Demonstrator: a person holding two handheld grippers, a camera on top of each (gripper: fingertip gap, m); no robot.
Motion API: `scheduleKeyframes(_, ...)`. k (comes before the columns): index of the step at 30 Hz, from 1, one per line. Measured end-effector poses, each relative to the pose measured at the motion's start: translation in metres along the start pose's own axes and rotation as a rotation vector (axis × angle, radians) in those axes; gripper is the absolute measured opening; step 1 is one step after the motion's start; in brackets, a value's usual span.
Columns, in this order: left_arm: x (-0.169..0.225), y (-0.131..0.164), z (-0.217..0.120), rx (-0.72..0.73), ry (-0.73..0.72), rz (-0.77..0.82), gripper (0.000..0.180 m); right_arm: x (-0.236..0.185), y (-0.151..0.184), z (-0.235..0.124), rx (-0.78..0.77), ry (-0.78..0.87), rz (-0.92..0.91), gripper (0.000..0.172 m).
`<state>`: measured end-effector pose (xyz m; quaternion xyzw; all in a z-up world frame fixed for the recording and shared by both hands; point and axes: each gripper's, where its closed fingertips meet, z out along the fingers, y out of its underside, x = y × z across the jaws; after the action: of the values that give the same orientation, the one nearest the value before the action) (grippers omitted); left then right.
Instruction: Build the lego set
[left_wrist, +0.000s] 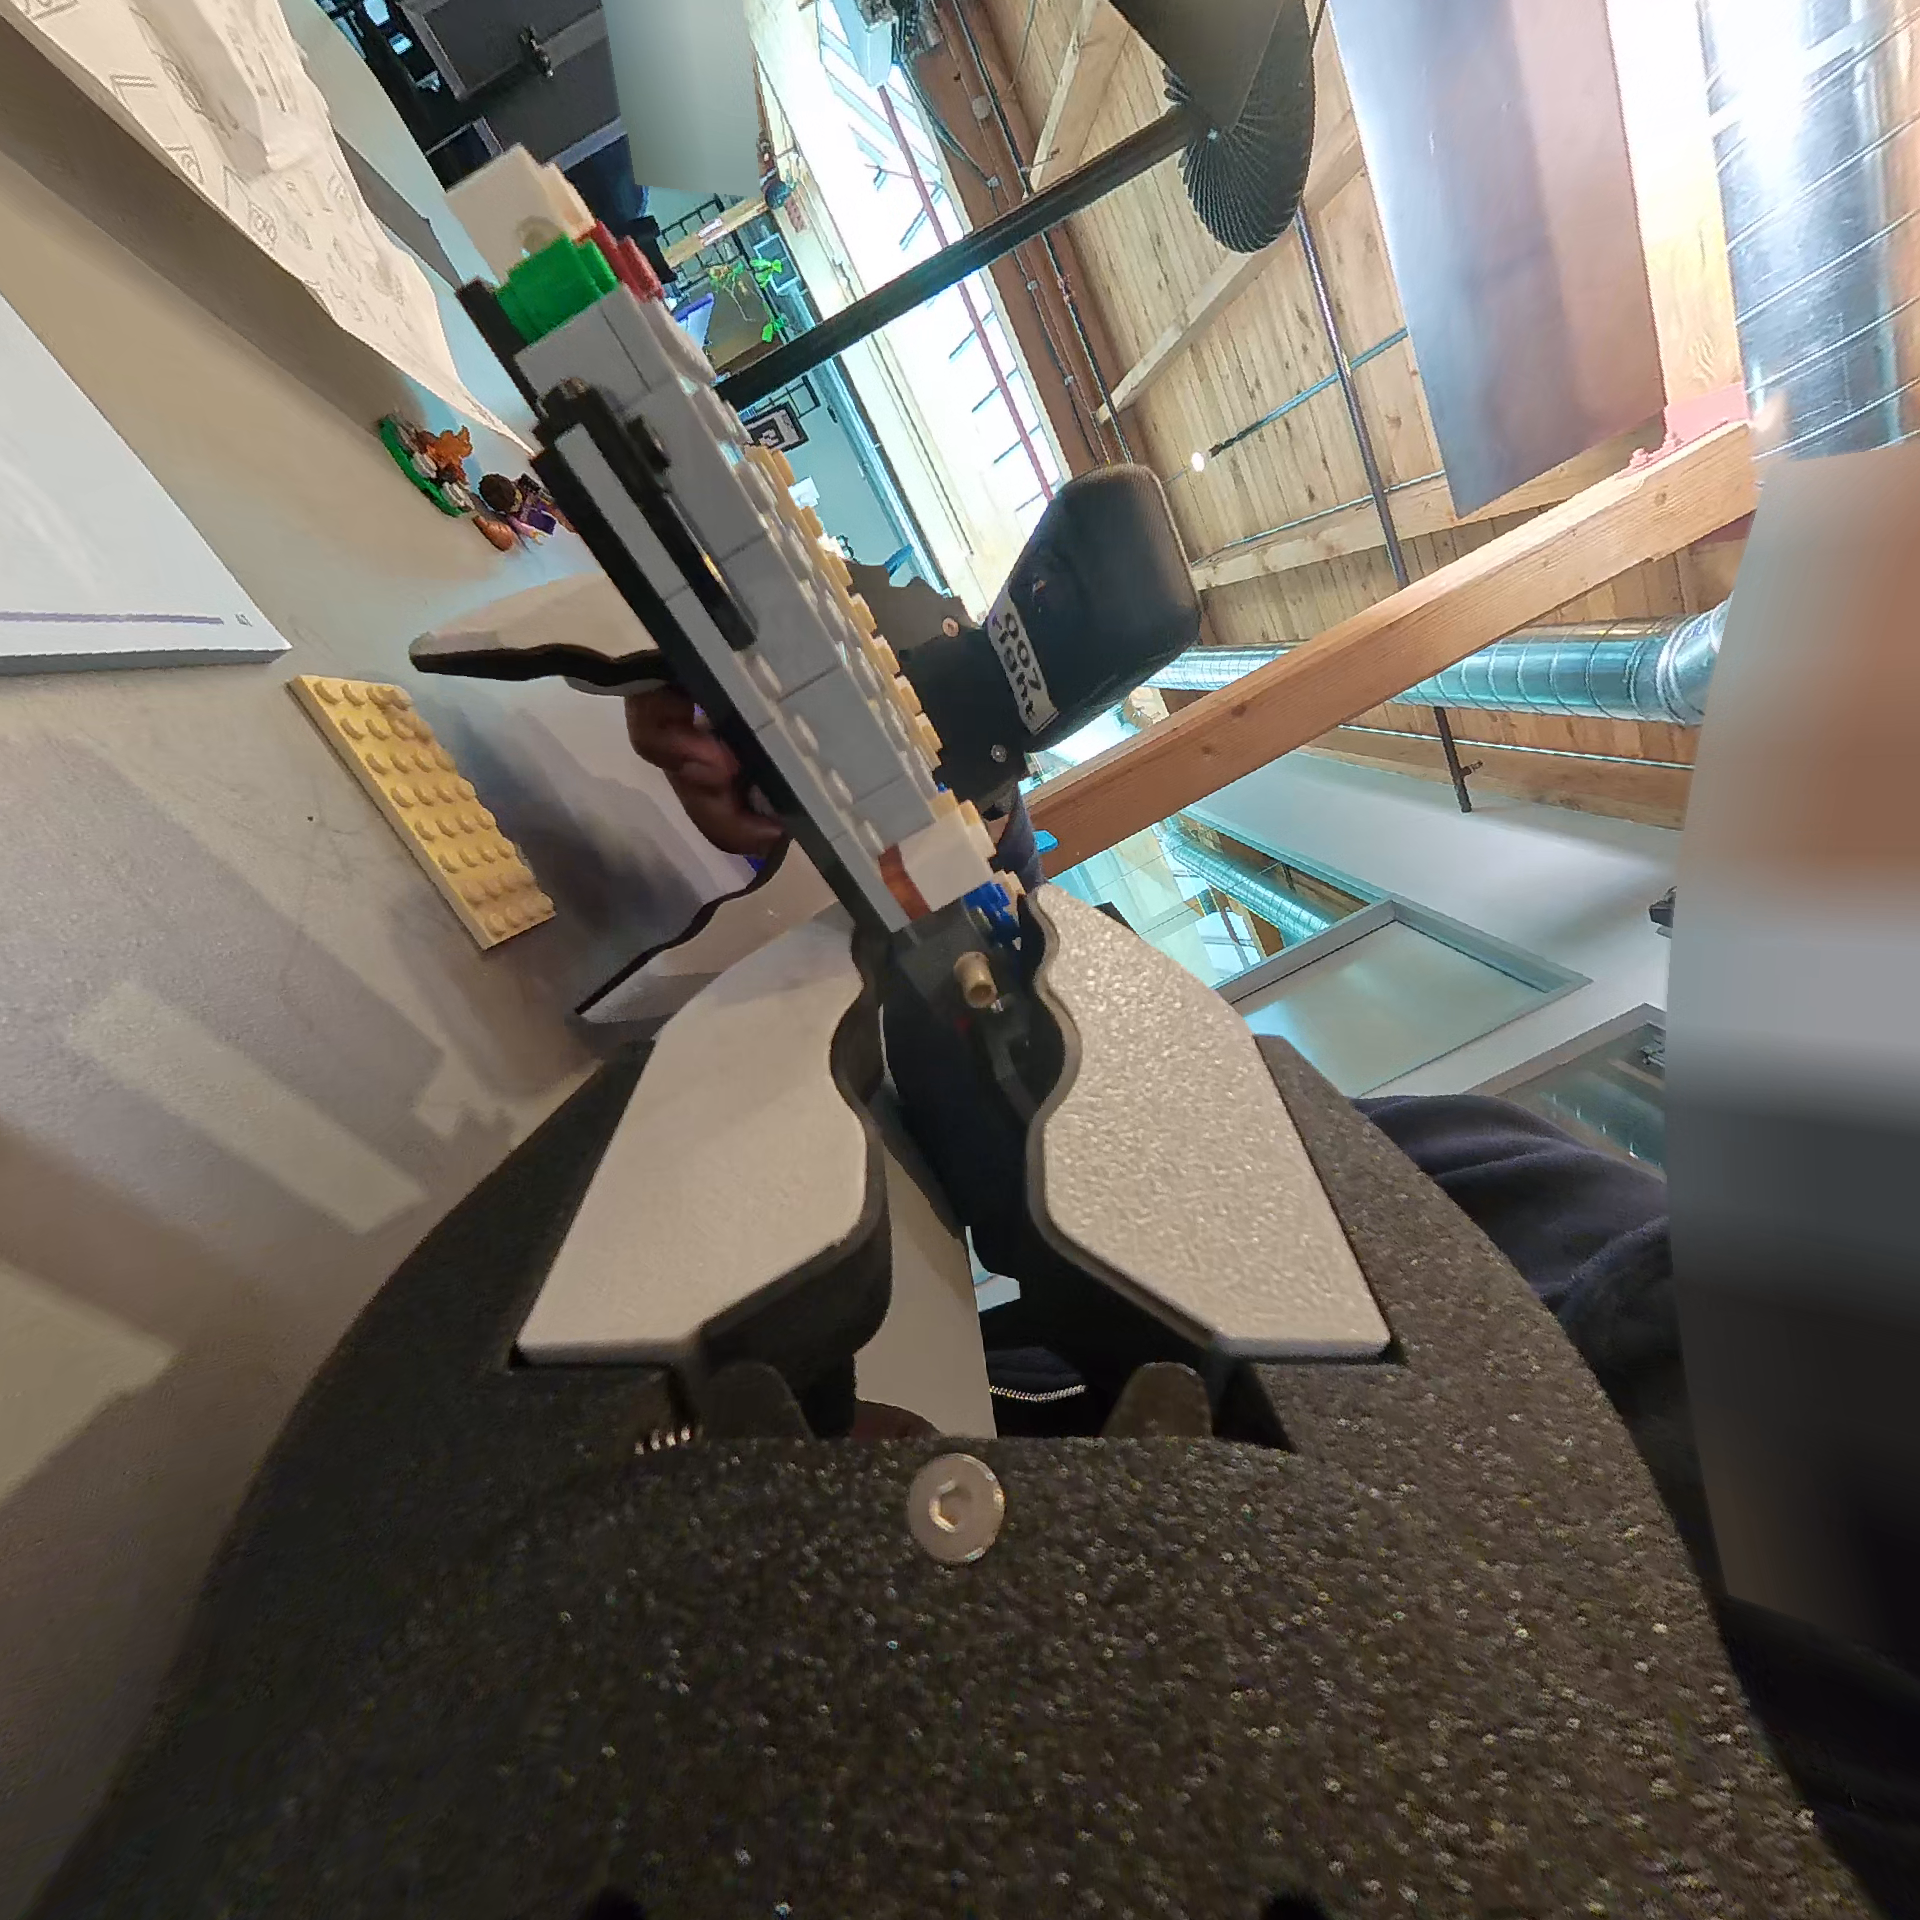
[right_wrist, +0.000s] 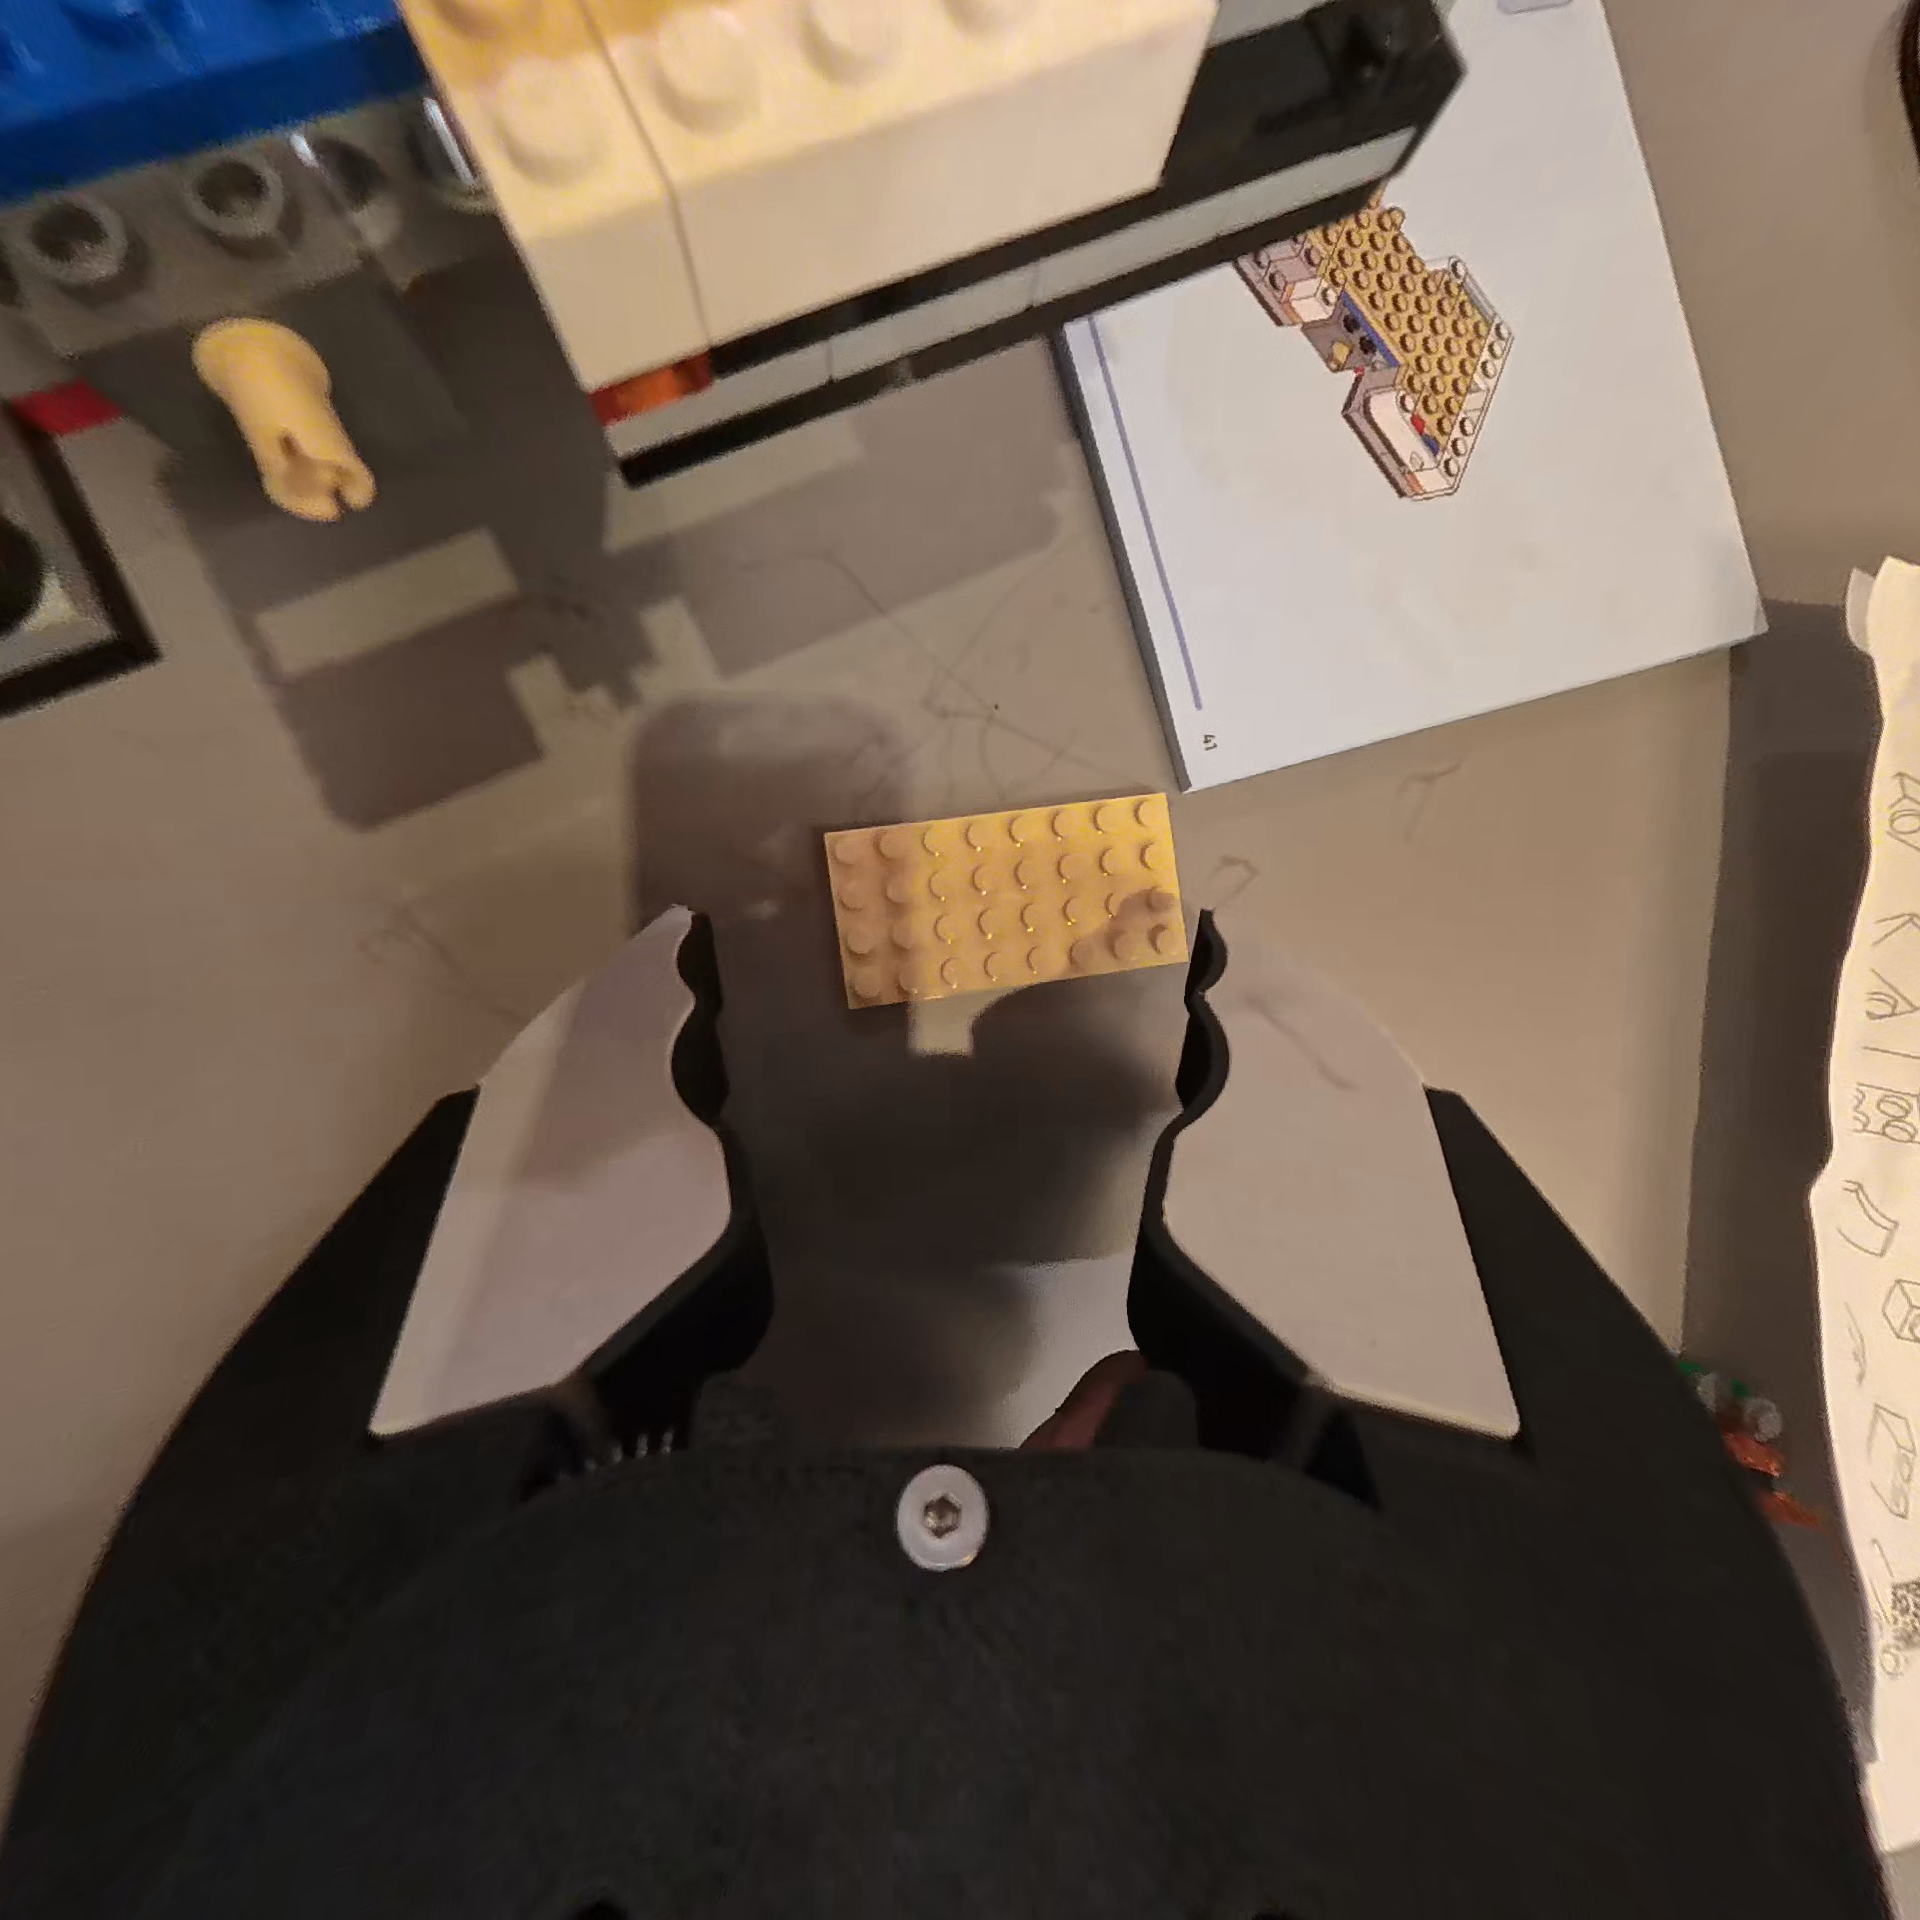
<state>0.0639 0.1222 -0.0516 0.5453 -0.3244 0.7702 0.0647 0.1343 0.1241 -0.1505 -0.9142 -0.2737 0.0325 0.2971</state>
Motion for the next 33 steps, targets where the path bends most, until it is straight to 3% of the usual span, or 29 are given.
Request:
scheduleKeyframes(7, 0.0, 0.0, 0.0, -0.006, 0.006, -0.004, 0.023, 0.002, 0.0, 0.005, 0.028, -0.04, 0.06, 0.089)
scheduleKeyframes(12, 0.0, 0.001, 0.001, -0.008, 0.01, -0.01, 0.023, 0.01, 0.004, 0.007, 0.018, -0.019, 0.121, 0.104)
scheduleKeyframes(16, 0.0, 0.001, 0.001, -0.008, 0.012, -0.014, 0.023, 0.01, 0.004, 0.008, 0.044, -0.04, 0.127, 0.106)
scheduleKeyframes(23, 0.0, 0.001, 0.001, -0.011, 0.016, -0.023, 0.023, 0.009, -0.001, 0.01, 0.071, -0.074, 0.083, 0.097)
scheduleKeyframes(26, -0.001, 0.001, 0.001, -0.013, 0.015, -0.024, 0.023, 0.01, -0.003, 0.008, 0.088, -0.074, 0.086, 0.069)
scheduleKeyframes(33, -0.001, 0.001, 0.0, -0.01, 0.011, -0.031, 0.023, 0.012, 0.001, 0.005, 0.054, -0.061, 0.11, 0.066)
